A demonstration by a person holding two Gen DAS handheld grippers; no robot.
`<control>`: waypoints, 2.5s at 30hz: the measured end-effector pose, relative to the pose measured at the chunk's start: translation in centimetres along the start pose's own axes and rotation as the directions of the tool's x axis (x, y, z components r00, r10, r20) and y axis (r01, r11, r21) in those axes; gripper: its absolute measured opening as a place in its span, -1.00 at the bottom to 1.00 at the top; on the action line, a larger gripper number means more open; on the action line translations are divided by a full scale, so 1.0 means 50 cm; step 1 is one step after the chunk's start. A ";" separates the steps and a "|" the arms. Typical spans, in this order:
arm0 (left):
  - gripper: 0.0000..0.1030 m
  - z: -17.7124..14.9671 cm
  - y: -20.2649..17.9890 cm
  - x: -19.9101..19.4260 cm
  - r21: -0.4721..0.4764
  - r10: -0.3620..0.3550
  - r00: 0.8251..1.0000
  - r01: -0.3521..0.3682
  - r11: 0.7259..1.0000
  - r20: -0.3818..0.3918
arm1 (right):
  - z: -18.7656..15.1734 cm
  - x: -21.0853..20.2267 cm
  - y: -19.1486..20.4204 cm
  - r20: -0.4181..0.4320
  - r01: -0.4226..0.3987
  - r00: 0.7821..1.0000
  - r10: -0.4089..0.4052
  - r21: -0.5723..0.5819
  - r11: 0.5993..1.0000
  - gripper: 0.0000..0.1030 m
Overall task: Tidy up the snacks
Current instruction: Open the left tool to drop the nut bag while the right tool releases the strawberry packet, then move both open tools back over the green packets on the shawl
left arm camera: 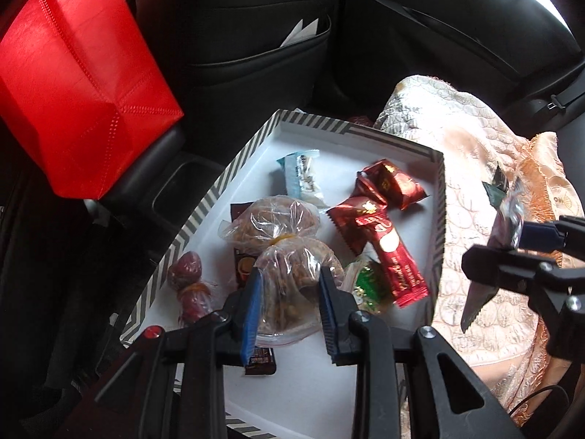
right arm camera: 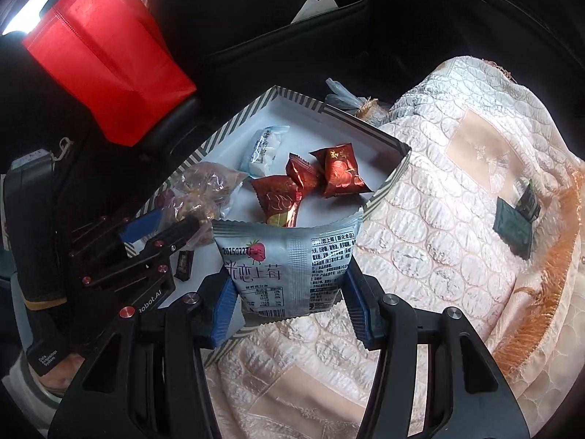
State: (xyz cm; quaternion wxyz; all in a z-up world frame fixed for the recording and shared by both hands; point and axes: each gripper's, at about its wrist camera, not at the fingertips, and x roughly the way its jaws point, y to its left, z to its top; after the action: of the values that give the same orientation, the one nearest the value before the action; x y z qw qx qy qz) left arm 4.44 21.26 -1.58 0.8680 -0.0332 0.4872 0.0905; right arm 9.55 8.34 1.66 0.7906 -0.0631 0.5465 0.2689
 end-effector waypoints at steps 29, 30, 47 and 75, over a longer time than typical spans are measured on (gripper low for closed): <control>-0.38 -0.023 0.046 0.039 -0.038 0.069 0.998 -0.070 0.997 -0.011 | 0.050 0.167 0.081 -0.085 0.017 0.996 -0.024 -0.076 0.997 0.02; -0.38 -0.024 0.046 0.038 -0.041 0.070 0.998 -0.070 0.997 -0.008 | 0.051 0.171 0.086 -0.090 0.012 0.996 -0.019 -0.084 0.996 0.02; -0.16 -0.023 0.058 0.030 -0.091 0.072 0.997 -0.072 0.993 -0.002 | 0.048 0.151 0.091 -0.057 -0.016 0.998 0.011 -0.083 0.996 0.14; 0.58 -0.007 -0.021 -0.029 -0.023 0.033 0.995 -0.031 0.999 0.095 | 0.000 0.029 -0.010 0.079 -0.027 0.997 0.022 0.066 0.997 0.30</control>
State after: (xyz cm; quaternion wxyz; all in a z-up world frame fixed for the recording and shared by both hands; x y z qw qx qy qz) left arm 3.61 20.01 -0.53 0.8883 -0.0304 0.4447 0.1111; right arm 10.14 8.43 0.25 0.8098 -0.0191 0.5244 0.2625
